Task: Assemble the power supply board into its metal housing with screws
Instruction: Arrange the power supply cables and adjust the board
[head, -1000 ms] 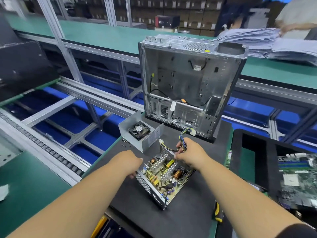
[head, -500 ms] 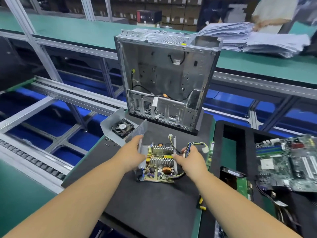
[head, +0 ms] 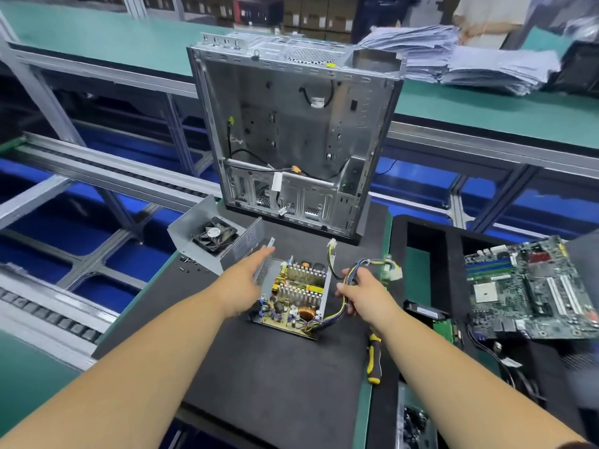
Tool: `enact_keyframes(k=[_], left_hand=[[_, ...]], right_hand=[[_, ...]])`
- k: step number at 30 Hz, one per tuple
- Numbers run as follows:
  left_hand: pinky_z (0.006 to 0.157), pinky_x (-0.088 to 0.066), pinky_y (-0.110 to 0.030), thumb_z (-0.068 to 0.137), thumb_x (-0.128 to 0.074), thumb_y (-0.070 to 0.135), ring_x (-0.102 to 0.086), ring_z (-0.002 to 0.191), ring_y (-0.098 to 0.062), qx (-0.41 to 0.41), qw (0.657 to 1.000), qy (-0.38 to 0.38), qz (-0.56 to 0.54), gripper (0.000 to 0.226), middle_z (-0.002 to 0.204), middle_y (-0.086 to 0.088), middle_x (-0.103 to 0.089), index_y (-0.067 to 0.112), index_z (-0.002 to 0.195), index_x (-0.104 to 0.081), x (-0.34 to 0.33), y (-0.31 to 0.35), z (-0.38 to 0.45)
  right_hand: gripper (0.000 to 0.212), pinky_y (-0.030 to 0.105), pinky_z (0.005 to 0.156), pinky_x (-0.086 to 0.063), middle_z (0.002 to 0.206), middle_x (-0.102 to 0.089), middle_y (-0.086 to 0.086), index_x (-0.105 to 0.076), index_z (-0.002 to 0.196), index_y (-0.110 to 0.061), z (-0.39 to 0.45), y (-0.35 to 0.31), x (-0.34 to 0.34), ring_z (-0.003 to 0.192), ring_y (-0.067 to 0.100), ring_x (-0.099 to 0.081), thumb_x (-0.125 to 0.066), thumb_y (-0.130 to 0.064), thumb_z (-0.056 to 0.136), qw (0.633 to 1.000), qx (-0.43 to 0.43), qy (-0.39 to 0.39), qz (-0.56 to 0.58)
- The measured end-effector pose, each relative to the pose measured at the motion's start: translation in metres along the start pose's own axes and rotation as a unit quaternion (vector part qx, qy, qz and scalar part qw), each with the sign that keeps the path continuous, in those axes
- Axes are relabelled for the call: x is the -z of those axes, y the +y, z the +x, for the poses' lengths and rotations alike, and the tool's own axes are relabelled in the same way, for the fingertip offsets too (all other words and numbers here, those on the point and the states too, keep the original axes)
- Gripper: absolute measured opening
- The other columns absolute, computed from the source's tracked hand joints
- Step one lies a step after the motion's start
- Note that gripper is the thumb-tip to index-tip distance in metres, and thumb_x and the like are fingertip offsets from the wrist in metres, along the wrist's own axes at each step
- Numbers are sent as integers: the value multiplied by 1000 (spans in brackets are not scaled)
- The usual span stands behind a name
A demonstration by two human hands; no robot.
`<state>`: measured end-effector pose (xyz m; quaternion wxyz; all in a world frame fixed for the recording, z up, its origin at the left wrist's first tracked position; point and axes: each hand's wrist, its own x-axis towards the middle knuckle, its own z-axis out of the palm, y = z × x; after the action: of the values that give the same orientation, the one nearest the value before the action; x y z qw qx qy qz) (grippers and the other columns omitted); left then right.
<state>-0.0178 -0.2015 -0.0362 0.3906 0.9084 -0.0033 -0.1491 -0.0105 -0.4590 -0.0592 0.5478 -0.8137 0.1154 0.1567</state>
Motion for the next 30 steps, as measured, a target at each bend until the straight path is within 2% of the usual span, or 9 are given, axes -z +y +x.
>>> enact_keyframes(k=[4, 6, 9, 14, 17, 20, 25, 28, 30], left_hand=[[81, -53, -22, 88, -43, -11, -38, 140, -19, -11, 1000, -8, 14, 87, 163, 16, -12, 44, 152, -21, 4, 1, -1], [81, -48, -17, 88, -42, -12, -30, 144, -18, -14, 1000, -10, 15, 88, 163, 17, -9, 44, 152, -21, 4, 2, -2], [86, -45, -18, 87, -41, -13, -25, 147, -17, -19, 1000, -11, 19, 87, 163, 15, -8, 42, 152, -21, 2, 1, -1], [95, -40, -21, 90, -43, -9, -35, 142, -21, -11, 1000, 8, 18, 82, 163, 7, -19, 40, 153, -23, -5, -7, 0], [98, -37, -22, 89, -44, -8, -37, 141, -22, -8, 1000, 20, 9, 81, 161, 5, -23, 40, 151, -25, -8, -9, 0], [95, -35, -21, 88, -45, -6, -36, 141, -21, -14, 1000, 24, 5, 80, 161, 5, -23, 40, 151, -27, -9, -9, 2], [103, -27, -19, 86, -46, -5, -26, 147, -17, -30, 999, 6, 16, 79, 163, 6, -17, 37, 151, -28, -8, -12, 2], [104, -24, -17, 86, -47, -5, -24, 148, -16, -38, 999, -5, 33, 79, 163, 6, -17, 36, 151, -29, -3, -14, 4], [101, -27, -15, 86, -49, -4, -27, 147, -15, -42, 998, -9, 43, 77, 163, 7, -18, 35, 151, -32, -2, -17, 5]], right_hand=[[34, 29, 59, -47, 115, -65, 7, -48, 129, -21, 12, -3, -1, 62, 18, -52, -60, -17, 97, 998, 51, -8, -42], [33, 32, 60, -46, 112, -66, 6, -49, 126, -23, 17, -3, -3, 67, 21, -53, -62, -19, 96, 998, 47, -4, -36], [28, 31, 59, -49, 111, -67, 4, -53, 120, -20, 21, -3, -5, 65, 18, -57, -64, -21, 94, 999, 28, 13, -39], [23, 23, 46, -44, 86, -63, 7, -54, 103, -6, 3, -9, 1, 43, 14, -55, -66, -20, 90, 998, 8, 46, -30], [21, 22, 41, -44, 89, -65, 13, -52, 101, -3, -19, -19, 2, 42, 17, -56, -65, -12, 87, 999, 32, 17, -13], [17, 21, 40, -44, 93, -66, 17, -54, 102, -8, -38, -30, -1, 42, 13, -57, -62, -7, 87, 998, 46, -6, -31], [14, 25, 44, -46, 92, -68, 5, -53, 96, -17, -55, -44, -10, 45, 19, -61, -60, -10, 87, 996, 50, -26, -74], [12, 27, 45, -48, 87, -66, 7, -52, 94, -15, -58, -54, -21, 45, 19, -62, -61, -11, 86, 991, 58, -43, -112], [16, 29, 48, -50, 91, -66, 11, -53, 99, -9, -58, -63, -29, 47, 18, -64, -61, -14, 86, 986, 55, -47, -153]])
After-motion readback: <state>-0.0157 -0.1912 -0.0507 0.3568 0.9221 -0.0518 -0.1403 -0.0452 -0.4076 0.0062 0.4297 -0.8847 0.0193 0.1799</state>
